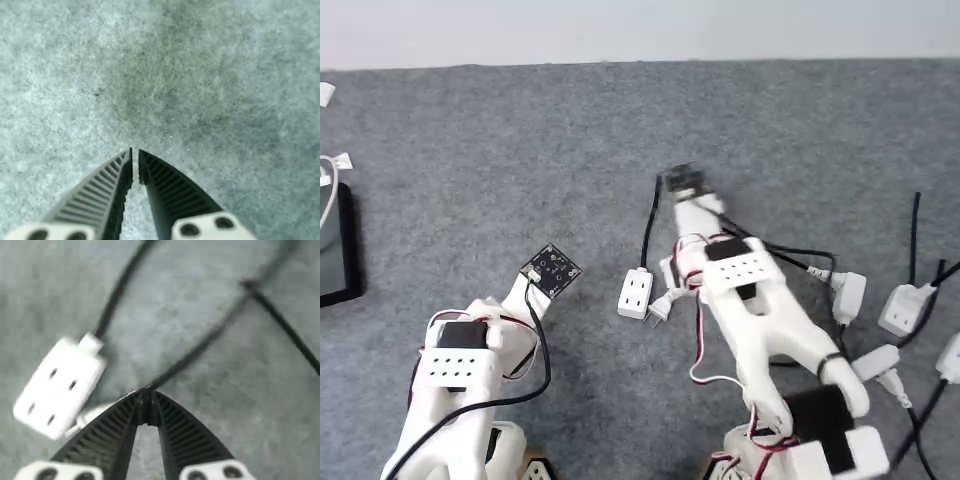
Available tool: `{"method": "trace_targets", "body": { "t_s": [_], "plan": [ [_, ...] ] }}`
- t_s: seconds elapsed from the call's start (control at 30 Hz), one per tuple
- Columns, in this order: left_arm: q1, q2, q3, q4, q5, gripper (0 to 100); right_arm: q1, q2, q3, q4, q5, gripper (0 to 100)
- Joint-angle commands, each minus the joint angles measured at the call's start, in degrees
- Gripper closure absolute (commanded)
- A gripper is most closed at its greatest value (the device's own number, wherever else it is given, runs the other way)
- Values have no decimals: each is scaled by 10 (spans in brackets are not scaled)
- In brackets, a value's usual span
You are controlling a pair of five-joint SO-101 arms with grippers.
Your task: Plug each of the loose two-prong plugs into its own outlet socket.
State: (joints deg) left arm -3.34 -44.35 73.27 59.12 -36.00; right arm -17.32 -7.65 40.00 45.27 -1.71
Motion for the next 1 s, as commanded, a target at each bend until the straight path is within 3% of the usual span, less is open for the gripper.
{"method": "trace_targets", "body": {
  "t_s": [0.0,0.37,0.57,0.97],
  "plan": [
    [-4,-7,-12,-10,-4,987,13,-39,-5,18,-120,986],
    [-4,-7,-12,-10,-4,987,-22,-34,-2,33,-276,877],
    [-4,-7,-12,-10,-4,987,-70,5,-11,23,-281,876],
    [-3,-7,-12,-10,-4,987,-68,67,-51,21,-281,876]
  ]
}}
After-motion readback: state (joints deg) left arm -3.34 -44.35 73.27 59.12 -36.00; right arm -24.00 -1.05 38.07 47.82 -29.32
